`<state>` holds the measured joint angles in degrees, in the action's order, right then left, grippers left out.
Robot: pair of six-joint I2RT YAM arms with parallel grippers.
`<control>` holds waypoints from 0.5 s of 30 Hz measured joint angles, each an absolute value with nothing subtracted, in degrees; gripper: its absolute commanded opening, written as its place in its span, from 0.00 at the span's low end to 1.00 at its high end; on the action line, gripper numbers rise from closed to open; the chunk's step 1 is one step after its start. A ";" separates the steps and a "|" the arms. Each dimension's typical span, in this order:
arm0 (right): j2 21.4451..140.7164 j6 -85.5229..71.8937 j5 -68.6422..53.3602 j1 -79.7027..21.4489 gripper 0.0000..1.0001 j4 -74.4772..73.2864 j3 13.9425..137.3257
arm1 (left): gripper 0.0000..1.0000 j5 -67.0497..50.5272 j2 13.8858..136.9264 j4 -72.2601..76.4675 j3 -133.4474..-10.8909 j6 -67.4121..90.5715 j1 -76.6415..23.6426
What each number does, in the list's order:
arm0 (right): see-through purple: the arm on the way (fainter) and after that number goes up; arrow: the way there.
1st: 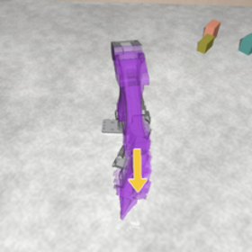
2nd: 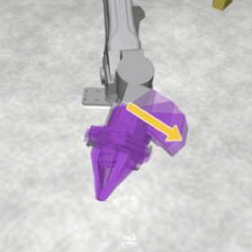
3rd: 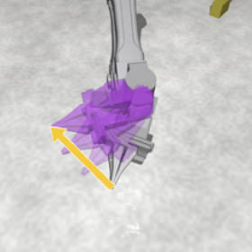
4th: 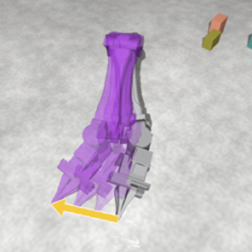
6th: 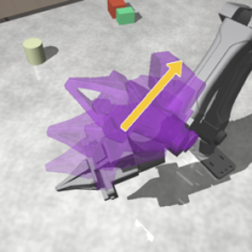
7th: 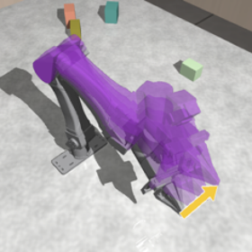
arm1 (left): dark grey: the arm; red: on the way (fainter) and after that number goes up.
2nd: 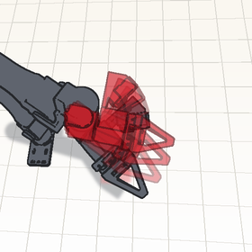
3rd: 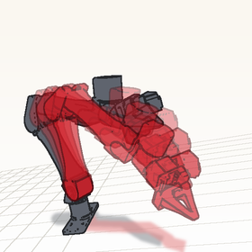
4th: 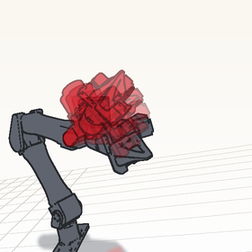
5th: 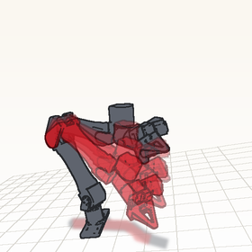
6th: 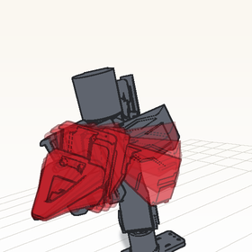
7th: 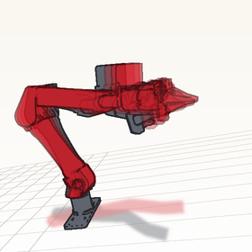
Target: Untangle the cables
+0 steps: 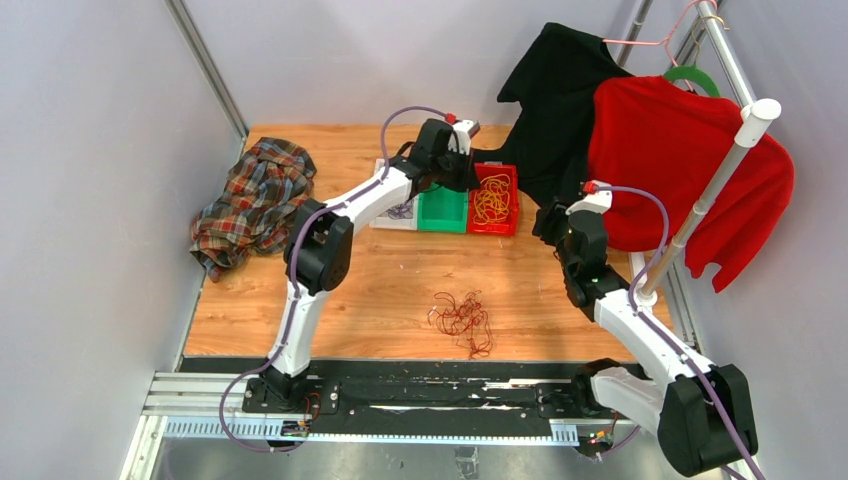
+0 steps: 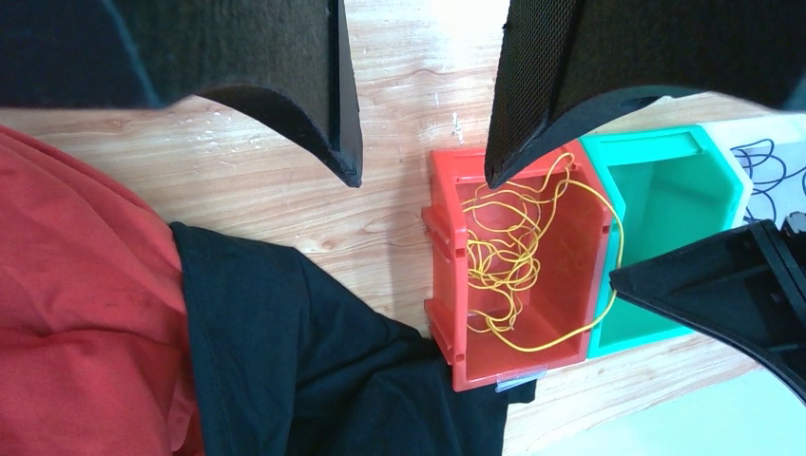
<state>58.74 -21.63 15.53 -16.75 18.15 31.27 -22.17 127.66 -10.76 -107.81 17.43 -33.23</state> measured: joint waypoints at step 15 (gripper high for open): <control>58.72 -22.74 16.12 -16.75 0.50 18.17 30.44 | 0.01 -9.30 135.02 -13.96 -116.38 -0.78 -40.10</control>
<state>58.72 -22.74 16.12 -16.75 18.17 30.44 -9.30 135.02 -13.96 -116.38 -0.78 -40.10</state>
